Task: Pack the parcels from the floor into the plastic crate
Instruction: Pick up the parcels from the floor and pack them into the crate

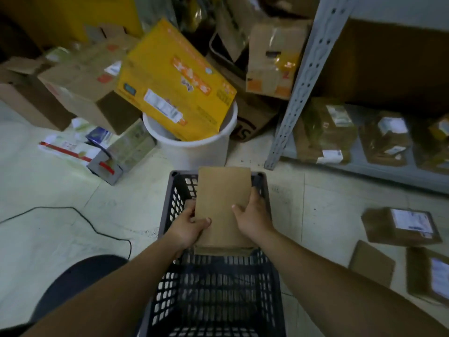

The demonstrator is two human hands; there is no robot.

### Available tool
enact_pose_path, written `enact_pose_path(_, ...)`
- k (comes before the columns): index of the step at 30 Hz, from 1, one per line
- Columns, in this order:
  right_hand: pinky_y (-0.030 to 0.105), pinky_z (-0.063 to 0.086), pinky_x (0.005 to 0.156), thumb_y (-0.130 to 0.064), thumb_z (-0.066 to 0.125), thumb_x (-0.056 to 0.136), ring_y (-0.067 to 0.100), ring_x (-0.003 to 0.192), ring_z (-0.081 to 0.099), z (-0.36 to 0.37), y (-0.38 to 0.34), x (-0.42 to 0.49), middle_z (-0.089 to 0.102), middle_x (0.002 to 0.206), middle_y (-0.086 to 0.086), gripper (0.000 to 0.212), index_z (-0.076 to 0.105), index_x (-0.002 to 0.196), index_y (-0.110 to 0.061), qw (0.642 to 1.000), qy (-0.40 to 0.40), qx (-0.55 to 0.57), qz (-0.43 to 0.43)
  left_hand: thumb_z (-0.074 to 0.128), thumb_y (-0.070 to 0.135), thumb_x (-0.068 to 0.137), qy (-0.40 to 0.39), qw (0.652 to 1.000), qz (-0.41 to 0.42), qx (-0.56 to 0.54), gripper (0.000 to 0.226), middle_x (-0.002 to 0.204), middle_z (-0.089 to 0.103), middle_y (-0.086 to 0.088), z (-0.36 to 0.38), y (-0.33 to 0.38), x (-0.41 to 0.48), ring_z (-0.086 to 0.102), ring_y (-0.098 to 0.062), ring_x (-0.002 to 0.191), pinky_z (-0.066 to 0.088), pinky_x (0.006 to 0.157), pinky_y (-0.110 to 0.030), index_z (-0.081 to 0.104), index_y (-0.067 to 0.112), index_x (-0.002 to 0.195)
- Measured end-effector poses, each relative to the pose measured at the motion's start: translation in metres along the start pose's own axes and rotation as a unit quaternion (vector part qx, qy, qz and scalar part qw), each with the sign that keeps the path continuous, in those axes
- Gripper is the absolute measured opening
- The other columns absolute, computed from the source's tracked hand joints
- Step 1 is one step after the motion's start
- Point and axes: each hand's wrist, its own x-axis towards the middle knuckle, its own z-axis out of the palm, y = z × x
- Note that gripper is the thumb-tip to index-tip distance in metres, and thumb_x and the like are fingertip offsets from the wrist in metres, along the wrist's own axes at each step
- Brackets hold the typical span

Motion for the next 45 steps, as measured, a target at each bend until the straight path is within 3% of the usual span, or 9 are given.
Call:
enact_pose_path(4,0.034,0.039,0.099,-0.038,0.045,0.099,0.029,0.131,0.040,0.055,0.046,0.040,0.013,0.158,0.008,0.078,-0.007,0.154,-0.018,0.999,0.004,-0.032,0.010,0.058,0.016,0.092,-0.002,0.998,0.011,0.059,0.055,0.129,0.056,-0.006,0.021,-0.061,0.060,0.058,-0.023,0.109,0.048,0.094,-0.034,0.034,0.019,0.142)
enact_pose_path(8,0.029,0.041,0.084,-0.037,0.045,0.099,0.027,0.124,0.047,0.098,0.083,0.076,0.009,0.159,0.008,0.079,-0.011,0.153,-0.020,0.999,0.005,-0.044,0.017,0.058,0.016,0.091,-0.003,0.995,0.015,0.095,0.058,0.132,0.054,-0.009,0.035,-0.109,0.106,0.055,-0.024,0.113,0.046,0.097,-0.034,0.032,0.016,0.143)
enact_pose_path(13,0.031,0.042,0.089,-0.033,0.047,0.099,0.027,0.126,0.044,0.126,0.104,0.105,0.010,0.158,0.010,0.081,-0.011,0.153,-0.020,0.998,0.023,-0.052,0.031,0.059,0.009,0.090,-0.014,0.993,0.051,0.104,0.057,0.130,0.055,-0.009,0.045,-0.143,0.136,0.051,-0.014,0.100,0.043,0.089,-0.025,0.034,0.012,0.142)
enact_pose_path(18,0.037,0.042,0.099,-0.024,0.047,0.097,0.031,0.130,0.040,0.138,0.117,0.124,0.012,0.155,0.011,0.079,-0.007,0.153,-0.020,0.997,0.038,-0.054,0.047,0.063,0.009,0.087,-0.035,0.990,0.084,0.103,0.055,0.127,0.057,-0.009,0.055,-0.157,0.154,0.054,-0.017,0.105,0.046,0.094,-0.031,0.040,0.012,0.136)
enact_pose_path(24,0.042,0.043,0.099,-0.025,0.049,0.095,0.032,0.128,0.039,0.136,0.120,0.121,0.019,0.149,0.012,0.079,-0.004,0.153,-0.021,0.993,0.063,-0.082,0.047,0.061,0.008,0.089,-0.034,0.987,0.105,0.116,0.051,0.121,0.056,-0.004,0.062,-0.164,0.163,0.053,-0.015,0.101,0.045,0.087,-0.025,0.040,0.010,0.135)
enact_pose_path(30,0.037,0.045,0.093,-0.020,0.050,0.096,0.030,0.122,0.044,0.145,0.127,0.123,0.012,0.150,0.012,0.082,-0.008,0.154,-0.019,0.994,0.040,-0.086,0.048,0.066,0.020,0.085,-0.019,0.957,0.133,0.259,0.057,0.132,0.052,-0.011,0.058,-0.169,0.184,0.050,-0.022,0.116,0.040,0.098,-0.028,0.041,0.008,0.135)
enact_pose_path(36,0.042,0.032,0.112,-0.035,0.047,0.098,0.031,0.139,0.023,0.168,0.137,0.140,-0.005,0.158,0.006,0.077,-0.005,0.154,-0.021,0.994,0.003,-0.095,0.055,0.047,0.052,0.091,0.011,0.862,0.077,0.501,0.085,0.159,0.002,-0.011,0.061,-0.194,0.203,-0.001,-0.030,0.146,0.010,0.119,-0.044,0.006,0.008,0.150)
enact_pose_path(39,0.045,0.031,0.112,-0.040,0.047,0.097,0.032,0.140,0.021,0.176,0.144,0.150,-0.007,0.158,0.007,0.080,-0.008,0.153,-0.022,0.991,-0.003,-0.107,0.078,0.041,0.056,0.092,0.009,0.853,0.072,0.518,0.084,0.159,-0.008,-0.008,0.064,-0.204,0.209,-0.011,-0.028,0.146,0.004,0.117,-0.049,-0.001,0.014,0.151)
enact_pose_path(45,0.048,0.021,0.117,-0.040,0.048,0.097,0.034,0.146,0.007,0.171,0.143,0.157,-0.018,0.159,0.009,0.084,-0.012,0.153,-0.021,0.987,-0.031,-0.108,0.113,0.042,0.059,0.089,-0.014,0.875,0.055,0.481,0.086,0.160,-0.002,-0.004,0.063,-0.201,0.215,-0.005,-0.026,0.147,0.005,0.115,-0.054,-0.005,0.022,0.151)
